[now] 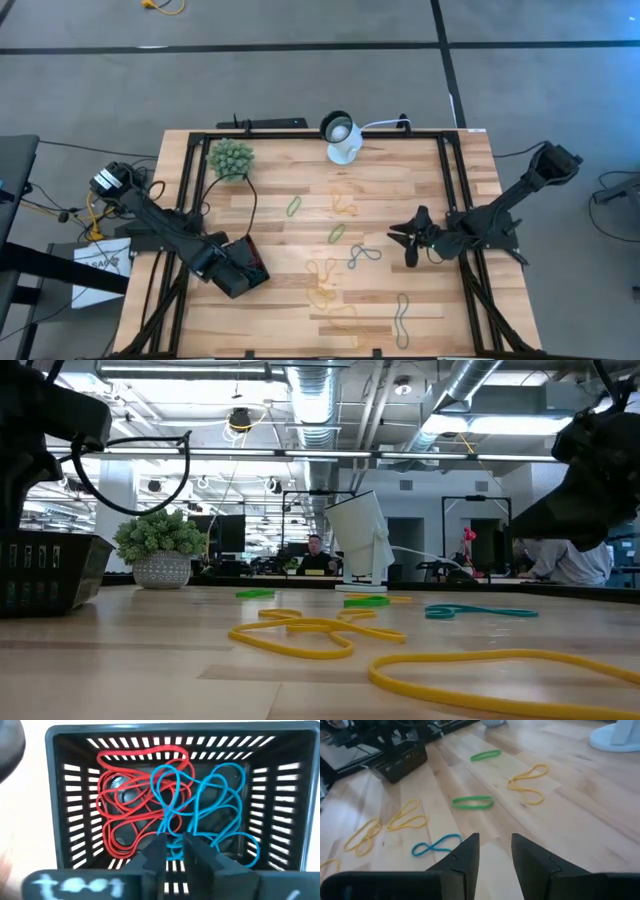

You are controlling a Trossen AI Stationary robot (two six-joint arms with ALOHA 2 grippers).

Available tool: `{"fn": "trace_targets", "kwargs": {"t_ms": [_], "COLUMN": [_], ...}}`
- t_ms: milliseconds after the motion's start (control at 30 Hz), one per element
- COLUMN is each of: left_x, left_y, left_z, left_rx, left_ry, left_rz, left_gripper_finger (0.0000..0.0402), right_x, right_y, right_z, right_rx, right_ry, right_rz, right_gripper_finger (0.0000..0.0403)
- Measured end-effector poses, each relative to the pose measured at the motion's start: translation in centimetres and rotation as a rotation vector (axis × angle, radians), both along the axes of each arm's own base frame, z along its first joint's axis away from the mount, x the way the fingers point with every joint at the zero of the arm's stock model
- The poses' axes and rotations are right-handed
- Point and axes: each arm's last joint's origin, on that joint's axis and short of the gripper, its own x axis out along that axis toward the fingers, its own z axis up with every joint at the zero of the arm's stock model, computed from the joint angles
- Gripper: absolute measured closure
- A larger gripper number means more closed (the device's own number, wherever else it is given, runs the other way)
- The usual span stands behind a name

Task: Pick and place items into bin
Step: Put the blue rubber band into the black bin

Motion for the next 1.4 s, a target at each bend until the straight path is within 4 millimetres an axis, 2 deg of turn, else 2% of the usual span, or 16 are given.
{"fn": "trace_targets", "kwargs": {"t_ms": [200, 300, 400, 633, 900, 1033, 1233, 1300, 1400], "left_x": [0.0, 0.2, 0.4, 1.4, 2.6, 2.8, 2.8, 2.9, 3.2], "left_y": [0.0, 0.0, 0.2, 0.0, -0.6, -0.6, -0.5, -0.4, -0.4], "left_z": [0.0, 0.0, 0.1, 1.4, 3.7, 4.0, 4.0, 4.1, 4.3], "left_rx": [0.014, 0.025, 0.050, 0.056, 0.106, 0.139, 0.159, 0.193, 0.253], "left_ry": [-0.001, -0.017, -0.039, -0.088, -0.186, -0.208, -0.221, -0.243, -0.304], "left_rz": [-0.052, -0.073, -0.067, -0.105, -0.196, -0.208, -0.200, -0.191, -0.169], "left_gripper_finger": [0.0313, 0.0309, 0.0310, 0.0314, 0.0314, 0.0314, 0.0315, 0.0315, 0.0315], "right_x": [1.2, 2.7, 4.7, 8.4, 11.2, 11.9, 12.0, 12.0, 11.9], "right_y": [1.2, 2.0, 2.6, 2.8, 2.7, 2.4, 2.0, 2.0, 2.0], "right_z": [1.1, 2.1, 2.3, 0.1, -1.7, -2.1, -2.3, -2.3, -2.3], "right_rx": [-0.004, -0.047, -0.099, -0.183, -0.124, -0.093, -0.048, -0.052, -0.057], "right_ry": [-0.002, 0.040, 0.123, 0.331, 0.438, 0.511, 0.522, 0.523, 0.525], "right_rz": [0.167, 0.221, 0.215, 0.145, 0.180, 0.187, 0.132, 0.135, 0.130], "right_gripper_finger": [0.0296, 0.0296, 0.0296, 0.0296, 0.0296, 0.0296, 0.0299, 0.0313, 0.0361]}}
